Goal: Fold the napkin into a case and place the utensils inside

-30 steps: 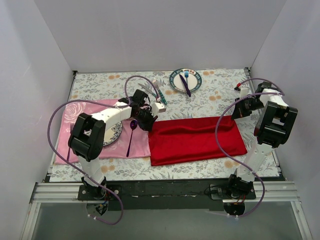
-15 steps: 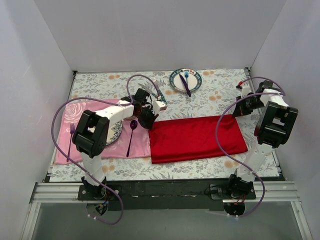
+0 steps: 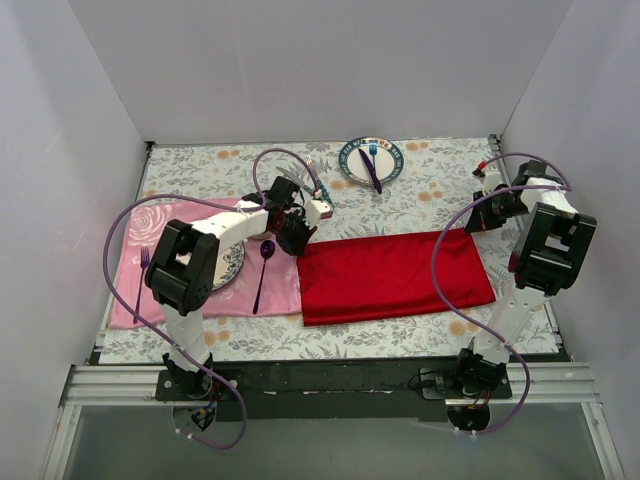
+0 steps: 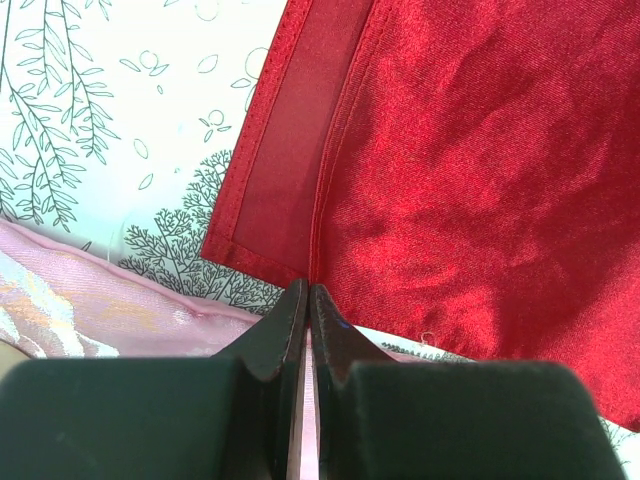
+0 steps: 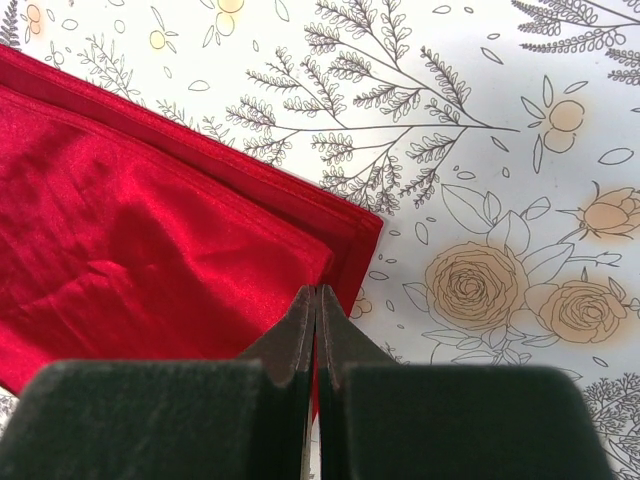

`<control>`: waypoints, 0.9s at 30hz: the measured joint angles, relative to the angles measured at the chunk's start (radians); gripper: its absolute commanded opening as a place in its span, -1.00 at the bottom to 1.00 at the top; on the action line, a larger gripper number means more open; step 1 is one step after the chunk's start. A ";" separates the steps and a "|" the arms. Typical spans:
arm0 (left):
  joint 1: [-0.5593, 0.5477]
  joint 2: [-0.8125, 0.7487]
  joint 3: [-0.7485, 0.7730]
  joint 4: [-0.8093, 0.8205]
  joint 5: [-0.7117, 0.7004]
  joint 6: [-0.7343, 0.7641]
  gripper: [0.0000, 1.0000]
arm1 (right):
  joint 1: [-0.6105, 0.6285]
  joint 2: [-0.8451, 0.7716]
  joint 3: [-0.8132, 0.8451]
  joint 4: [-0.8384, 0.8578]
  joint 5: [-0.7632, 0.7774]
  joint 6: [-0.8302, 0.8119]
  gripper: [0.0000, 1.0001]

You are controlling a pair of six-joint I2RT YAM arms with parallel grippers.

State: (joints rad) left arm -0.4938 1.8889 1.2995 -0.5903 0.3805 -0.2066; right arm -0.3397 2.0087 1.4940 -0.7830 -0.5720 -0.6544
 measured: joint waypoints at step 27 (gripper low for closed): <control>0.000 -0.011 0.011 0.046 -0.038 -0.006 -1.00 | -0.033 -0.002 0.000 0.026 -0.034 0.008 -0.97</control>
State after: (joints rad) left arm -0.4938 1.8782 1.3102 -0.5446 0.3424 -0.2131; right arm -0.3729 2.0071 1.4944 -0.7567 -0.6056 -0.6468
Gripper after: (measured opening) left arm 0.014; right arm 0.022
